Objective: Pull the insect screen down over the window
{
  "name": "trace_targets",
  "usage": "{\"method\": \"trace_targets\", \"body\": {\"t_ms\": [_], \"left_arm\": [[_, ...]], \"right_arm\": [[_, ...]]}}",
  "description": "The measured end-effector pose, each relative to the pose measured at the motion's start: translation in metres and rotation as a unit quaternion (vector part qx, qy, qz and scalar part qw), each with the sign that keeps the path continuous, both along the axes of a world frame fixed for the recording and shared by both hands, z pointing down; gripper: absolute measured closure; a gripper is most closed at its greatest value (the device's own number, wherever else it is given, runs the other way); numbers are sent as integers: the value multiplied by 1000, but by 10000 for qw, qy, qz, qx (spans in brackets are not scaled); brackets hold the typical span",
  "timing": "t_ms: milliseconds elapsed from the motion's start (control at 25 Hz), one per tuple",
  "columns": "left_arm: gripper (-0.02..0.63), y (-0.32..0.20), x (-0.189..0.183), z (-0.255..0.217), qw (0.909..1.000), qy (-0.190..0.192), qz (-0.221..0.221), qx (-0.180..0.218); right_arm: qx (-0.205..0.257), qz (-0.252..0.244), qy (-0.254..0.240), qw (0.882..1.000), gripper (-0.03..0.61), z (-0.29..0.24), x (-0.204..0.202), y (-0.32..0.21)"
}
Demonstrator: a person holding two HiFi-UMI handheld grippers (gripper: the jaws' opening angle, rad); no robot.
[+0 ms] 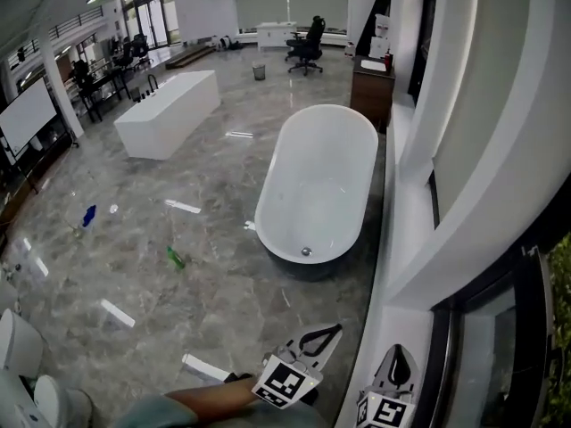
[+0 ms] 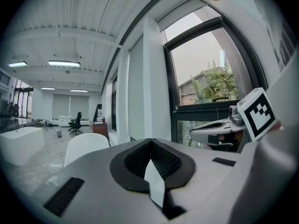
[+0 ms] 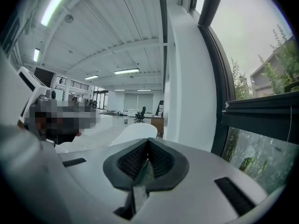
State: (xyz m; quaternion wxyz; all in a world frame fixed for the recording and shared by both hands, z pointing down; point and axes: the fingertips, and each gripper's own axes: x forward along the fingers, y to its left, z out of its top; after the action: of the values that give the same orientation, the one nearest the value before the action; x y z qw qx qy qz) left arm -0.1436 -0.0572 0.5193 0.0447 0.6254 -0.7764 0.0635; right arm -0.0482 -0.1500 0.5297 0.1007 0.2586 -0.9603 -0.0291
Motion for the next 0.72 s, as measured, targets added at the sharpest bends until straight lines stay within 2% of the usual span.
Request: {"method": "trace_targets", "body": {"t_ms": [120,360,560,720], "left_arm": [[601,24,-4,-2,10000,-93,-2,27],[600,65,-12,-7,9988,-192,413,204],[600,124,-18,0,9963,-167,827,189],[600,170,-29,15,9964,60,843,100]], "right_arm": [[23,-26,32,10000,572,1,-3,22],[35,573,35,9983,572,1,0,72],[-453,1221,-106,9914,572,11,4,142],[-724,1539,-171,9853,572,23,-1,196]]}}
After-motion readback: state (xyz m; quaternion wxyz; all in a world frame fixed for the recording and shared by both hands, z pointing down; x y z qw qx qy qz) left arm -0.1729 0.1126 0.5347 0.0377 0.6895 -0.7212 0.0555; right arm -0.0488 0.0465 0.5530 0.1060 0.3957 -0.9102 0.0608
